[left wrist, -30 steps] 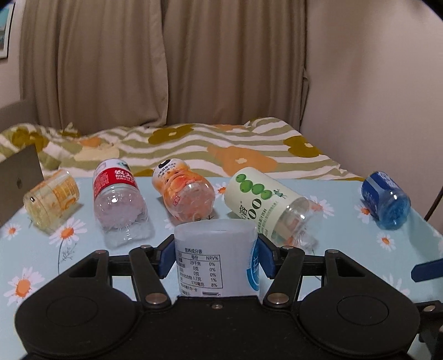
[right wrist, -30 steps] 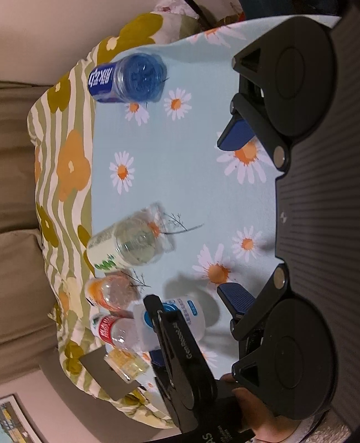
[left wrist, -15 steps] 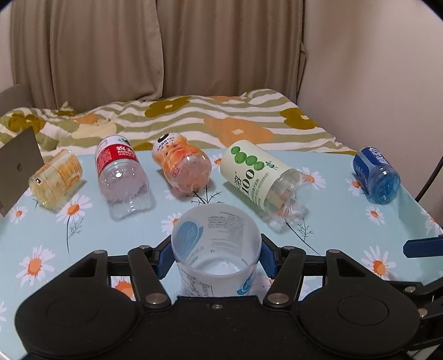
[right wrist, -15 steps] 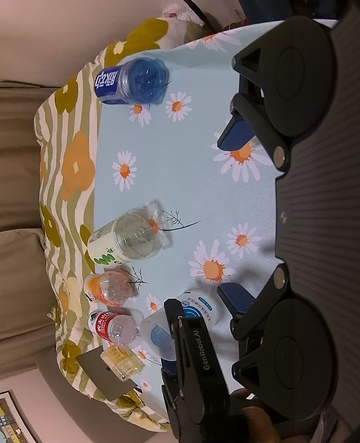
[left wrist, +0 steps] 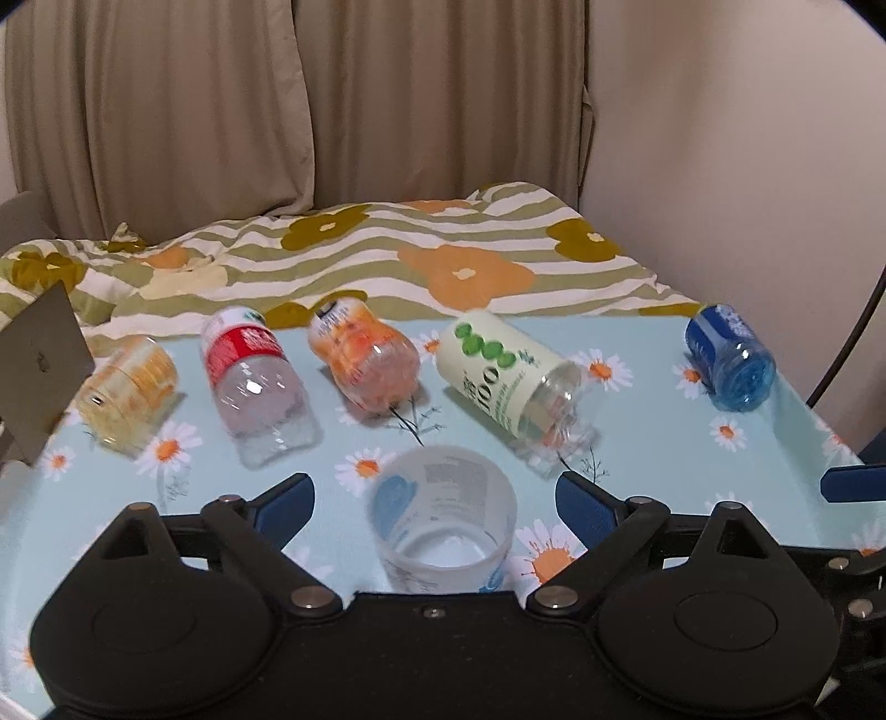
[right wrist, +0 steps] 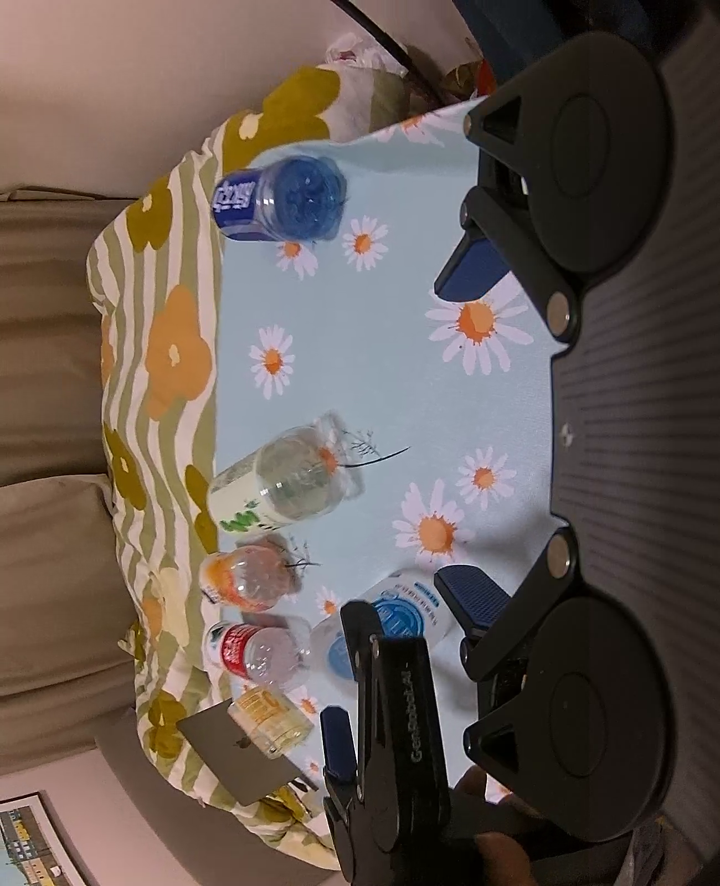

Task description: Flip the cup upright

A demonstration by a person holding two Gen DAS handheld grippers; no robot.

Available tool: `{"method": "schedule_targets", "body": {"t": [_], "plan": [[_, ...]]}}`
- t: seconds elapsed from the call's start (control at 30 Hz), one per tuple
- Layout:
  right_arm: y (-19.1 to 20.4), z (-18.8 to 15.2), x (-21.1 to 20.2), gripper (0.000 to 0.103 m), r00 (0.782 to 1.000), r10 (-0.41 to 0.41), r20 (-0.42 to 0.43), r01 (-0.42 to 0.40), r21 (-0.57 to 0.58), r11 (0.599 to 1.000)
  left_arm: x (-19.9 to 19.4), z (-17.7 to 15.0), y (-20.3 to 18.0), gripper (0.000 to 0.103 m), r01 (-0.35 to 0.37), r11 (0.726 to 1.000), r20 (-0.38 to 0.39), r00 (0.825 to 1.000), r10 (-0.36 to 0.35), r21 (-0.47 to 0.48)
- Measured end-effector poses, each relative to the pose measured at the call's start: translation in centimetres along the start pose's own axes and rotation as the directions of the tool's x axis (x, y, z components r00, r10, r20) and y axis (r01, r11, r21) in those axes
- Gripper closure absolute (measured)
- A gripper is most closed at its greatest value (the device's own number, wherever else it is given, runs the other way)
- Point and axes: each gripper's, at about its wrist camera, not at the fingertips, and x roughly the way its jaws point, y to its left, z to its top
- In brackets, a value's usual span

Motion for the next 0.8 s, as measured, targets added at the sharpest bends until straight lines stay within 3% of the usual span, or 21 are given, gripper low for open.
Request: {"method": "schedule_targets", "body": {"t": [0.1, 0.33, 0.63, 0.8], "plan": [[0.8, 1.4, -1.6, 0.000, 1.000, -0.018, -0.004, 0.018, -0.006, 1.000, -2.3, 1.4, 1.1, 0.001, -0.011, 1.000, -0.007, 1.000, 0.011, -0.015], [2.7, 3.5, -4.0, 0.000, 0.996, -0.094, -0.001, 0.094, 0.006, 0.996, -6.5, 3.7, 4.3, 0.000, -0.017, 0.999, -0.064, 0.998, 0.014, -0.042], [4.5, 3.5, -5.4, 0.000, 0.986, -0.161, -0.032, 0.162, 0.036, 0.986, -9.0, 2.7, 7.2, 0.000, -0.051, 0.996, -0.129, 0.991, 0.041, -0.076], [5.6, 2.8, -5.5, 0.000, 0.983, -0.178, -0.035, 0.179, 0.034, 0.983, -9.6, 2.0, 7.8, 0.000, -0.064, 0.996, -0.126, 0.990, 0.056, -0.060]]}}
